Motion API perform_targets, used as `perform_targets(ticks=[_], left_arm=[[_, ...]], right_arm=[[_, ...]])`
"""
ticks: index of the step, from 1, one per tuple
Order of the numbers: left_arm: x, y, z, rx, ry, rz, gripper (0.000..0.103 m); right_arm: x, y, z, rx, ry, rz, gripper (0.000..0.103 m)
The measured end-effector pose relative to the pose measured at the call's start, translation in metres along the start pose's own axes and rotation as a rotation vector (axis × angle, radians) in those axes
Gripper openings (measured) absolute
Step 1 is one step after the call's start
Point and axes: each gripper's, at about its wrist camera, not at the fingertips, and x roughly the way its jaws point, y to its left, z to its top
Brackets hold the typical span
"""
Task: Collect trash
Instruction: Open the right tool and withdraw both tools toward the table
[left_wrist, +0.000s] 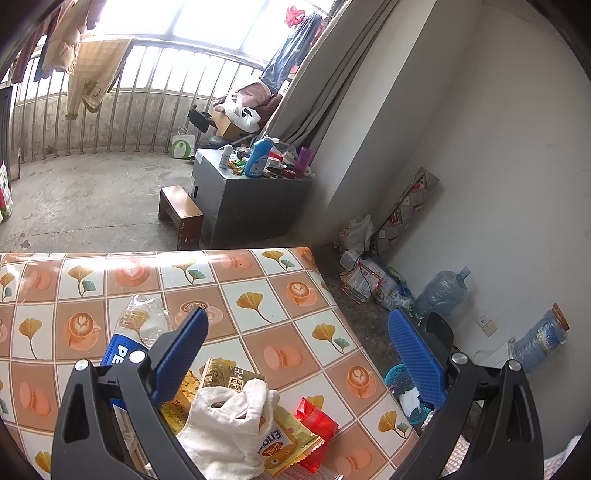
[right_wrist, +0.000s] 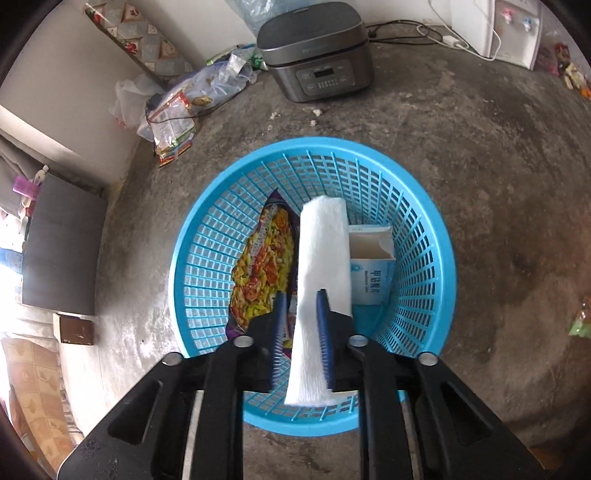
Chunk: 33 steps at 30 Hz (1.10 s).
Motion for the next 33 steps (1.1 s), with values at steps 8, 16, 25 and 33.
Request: perform_targets(ticks=[8,16,25,33], left_arm=[[-0.008,-0.006,0.000,0.009,-0.018,-0.034,0.096],[-0.019,-0.023,0.001,0.075,-0.049,-0.048,0.096],[-0.055,-0.040,-0.009,0.095,-0.104,-0.070,0.097],[-0.089,-0.041,-0.021,0.125,-0.161,-0.042,0.097]], right_arm=[[-0.042,0.004,-0.019,-0.053,-0.070,0.039,0.036],[-0.178,0.053,-0.072,-0.272,-0.324,0.198,0.069],[-0.310,0.115,-0.141,-0.576,-0.636,0.253,0.095],[-0.347,0.151,-0.184,-0.757,-0.716,0.362,0.095]])
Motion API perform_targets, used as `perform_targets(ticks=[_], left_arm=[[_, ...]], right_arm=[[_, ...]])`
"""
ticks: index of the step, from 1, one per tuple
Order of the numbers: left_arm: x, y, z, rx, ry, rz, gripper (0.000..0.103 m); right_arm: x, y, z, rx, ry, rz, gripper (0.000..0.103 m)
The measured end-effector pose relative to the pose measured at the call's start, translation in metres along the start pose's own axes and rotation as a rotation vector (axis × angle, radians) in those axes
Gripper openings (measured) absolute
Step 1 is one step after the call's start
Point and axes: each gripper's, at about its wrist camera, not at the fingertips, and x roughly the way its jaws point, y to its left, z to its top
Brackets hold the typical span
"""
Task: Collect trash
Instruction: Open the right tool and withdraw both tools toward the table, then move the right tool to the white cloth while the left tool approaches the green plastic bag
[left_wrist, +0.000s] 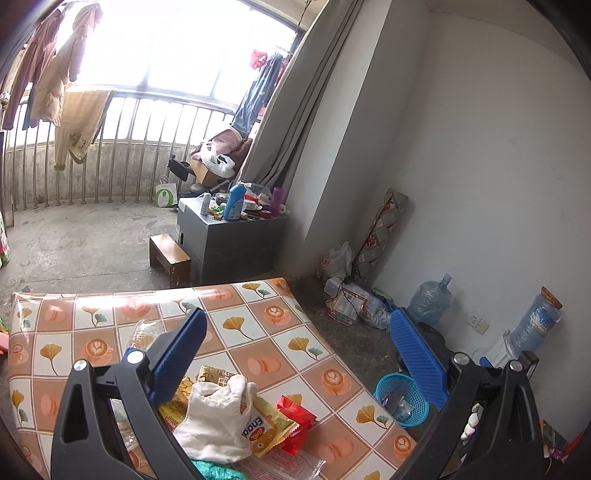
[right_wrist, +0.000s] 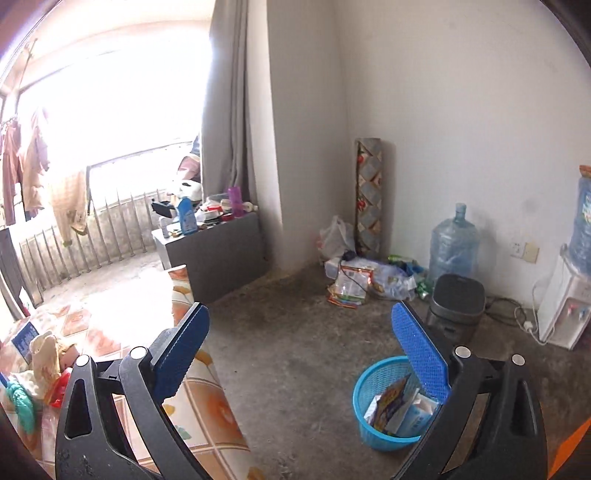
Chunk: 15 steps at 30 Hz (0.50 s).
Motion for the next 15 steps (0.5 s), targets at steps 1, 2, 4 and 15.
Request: perform_targets(ticks=[1,2,4,15], left_arm=[[-0.003,0.001,-0.001,-0.001,-0.003,0.003,0.097],[-0.006,0.003,-0.002,-0.003,-0.004,0.005,0.097],[-0.010,0.007,-0.004,-0.009,-0.005,0.012,0.097],[-0.020,0.029,-0.023,-0.001,0.023,0.087,0.097]], right_arm=[[-0.002,0.007,0.002,-0.012,0.000,0.020,0.095],[-0.006,0.014,0.002,-0.024,0.000,0.046,0.095],[-0.009,0.025,0.005,-0.028,0.001,0.094,0.095],[-0.005,0.106,0.003,0.023,0.189,0.468,0.095]])
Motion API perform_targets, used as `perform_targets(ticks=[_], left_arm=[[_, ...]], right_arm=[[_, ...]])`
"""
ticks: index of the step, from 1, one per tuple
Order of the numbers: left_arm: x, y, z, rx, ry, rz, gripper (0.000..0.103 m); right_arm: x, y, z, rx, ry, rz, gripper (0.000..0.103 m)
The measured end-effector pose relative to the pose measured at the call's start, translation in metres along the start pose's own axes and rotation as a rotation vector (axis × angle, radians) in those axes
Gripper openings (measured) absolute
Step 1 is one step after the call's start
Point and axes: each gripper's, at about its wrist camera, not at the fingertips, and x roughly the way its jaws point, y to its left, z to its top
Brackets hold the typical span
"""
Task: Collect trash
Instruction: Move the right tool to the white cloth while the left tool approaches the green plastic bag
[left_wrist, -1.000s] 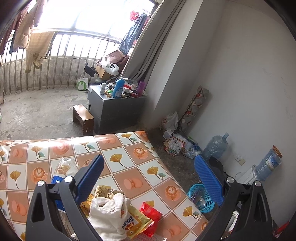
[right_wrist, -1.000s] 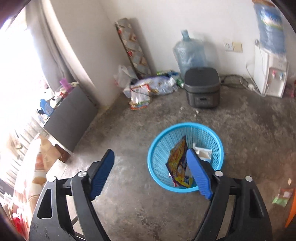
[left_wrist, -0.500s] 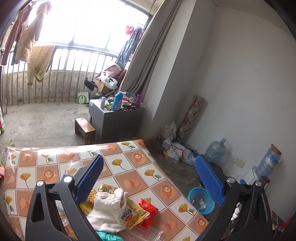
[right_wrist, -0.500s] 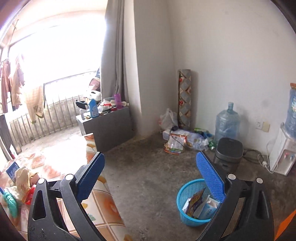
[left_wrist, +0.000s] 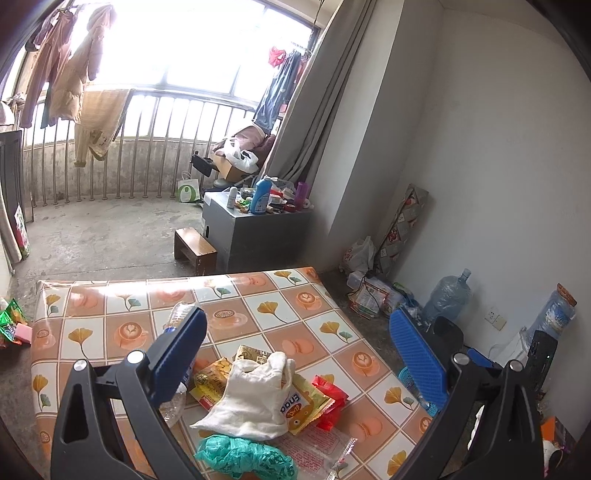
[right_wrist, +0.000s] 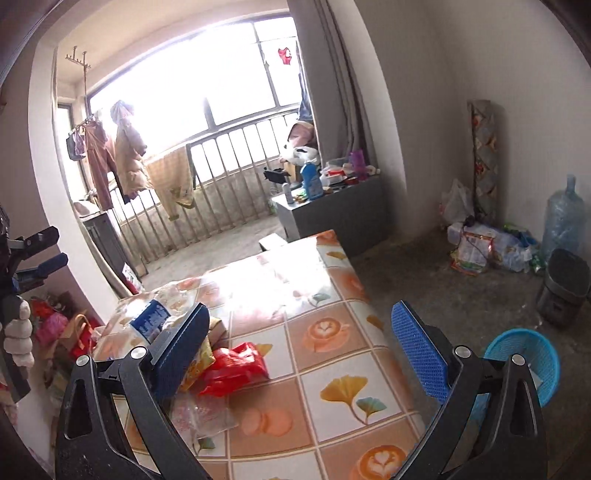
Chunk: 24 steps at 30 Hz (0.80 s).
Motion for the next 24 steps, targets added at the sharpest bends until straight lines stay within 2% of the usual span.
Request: perform_targets(ticks=[5,9,17,24], left_arm=[[0.005,0.010,-0.014,0.011,0.034,0.026,0.097],[0.013,0.016,-0.025,0.015,0.070,0.036,0.097],[0.028,0.034,-0.051,-0.006,0.134,0.040,0.097],[0.039,0.053,-0.079,-0.035,0.214,0.028,0.097]], right_arm=[[0.019,0.030,-0.010,0.006,0.110,0.113,0.095],[0.026,0.052,-0.019,0.018,0.184,0.158,0.095],[0.029,0.039,-0.019,0.073,0.239,0.152,0.095],[0.054,0.034,-0.026,0.131,0.321,0.169,0.088]])
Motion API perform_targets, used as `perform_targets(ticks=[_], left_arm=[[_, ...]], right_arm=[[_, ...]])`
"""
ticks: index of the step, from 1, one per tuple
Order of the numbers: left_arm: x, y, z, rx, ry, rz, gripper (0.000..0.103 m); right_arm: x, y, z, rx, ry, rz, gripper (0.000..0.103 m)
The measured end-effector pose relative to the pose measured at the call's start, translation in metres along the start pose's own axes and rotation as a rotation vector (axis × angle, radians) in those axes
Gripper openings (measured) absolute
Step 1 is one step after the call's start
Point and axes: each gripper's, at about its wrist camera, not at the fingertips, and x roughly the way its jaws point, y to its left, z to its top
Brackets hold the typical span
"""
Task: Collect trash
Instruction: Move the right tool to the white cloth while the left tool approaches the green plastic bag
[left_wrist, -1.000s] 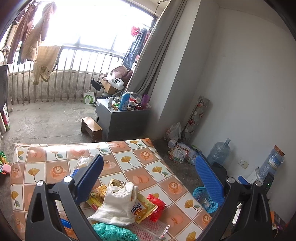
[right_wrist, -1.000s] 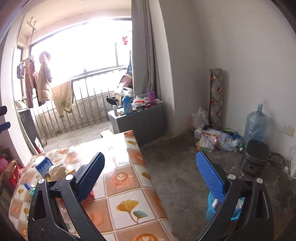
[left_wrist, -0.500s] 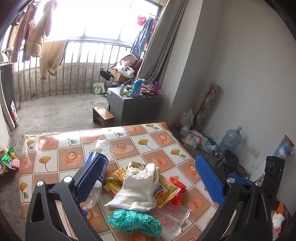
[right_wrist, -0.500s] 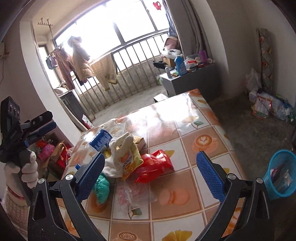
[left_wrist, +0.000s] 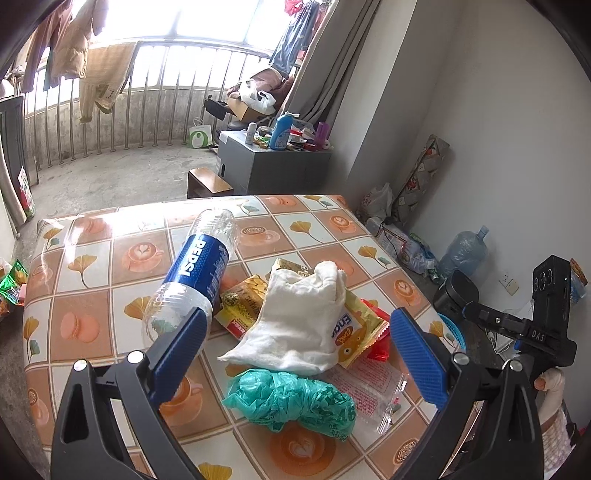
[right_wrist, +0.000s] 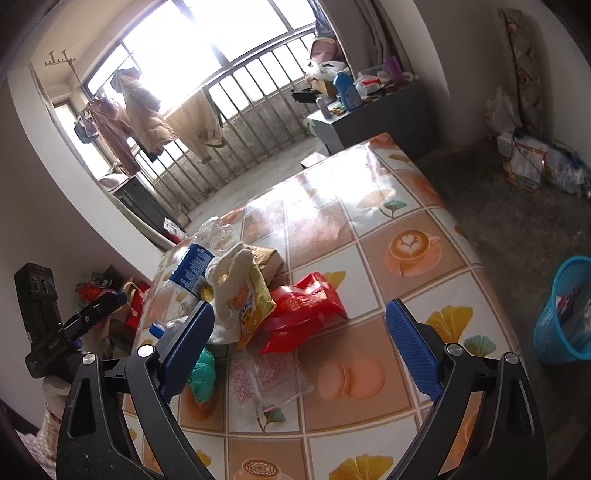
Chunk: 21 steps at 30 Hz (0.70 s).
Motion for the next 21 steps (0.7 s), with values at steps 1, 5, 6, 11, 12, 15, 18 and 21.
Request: perform_targets(ticks=[1,5,6,11,12,15,18,21], left_arm=[[0.002,0.002,-0.002,-0.005,0.012,-0.002,0.097],[0.008,0.009,-0.017,-0.041,0.064,-0.034,0.094],[0.009,0.010,-0.021,-0.048,0.076,-0.046,0.093],[0.012,0.010,-0.039,-0.066,0.123,-0.099,0.089],[0.012,0.011,-0.042,-0.070,0.133,-0.107,0.087],[0.013,0.013,-0.048,-0.086,0.156,-0.124,0.083],[0.016,0.016,-0.052,-0.107,0.173,-0.133,0.079],[0.017,0.020,-0.054,-0.137,0.188,-0.150,0.076]], right_arm=[[0.005,0.001,0.000,0.003,0.014,0.005,0.087],[0.022,0.011,-0.001,-0.012,0.062,0.017,0.080],[0.025,0.013,0.000,-0.019,0.069,0.016,0.078],[0.032,0.016,0.002,-0.032,0.082,-0.013,0.072],[0.032,0.014,0.002,-0.028,0.088,-0.016,0.068],[0.032,0.013,0.005,-0.016,0.097,0.001,0.059],[0.030,0.022,0.013,-0.034,0.088,0.042,0.056],[0.037,0.038,0.020,-0.064,0.097,0.098,0.050]])
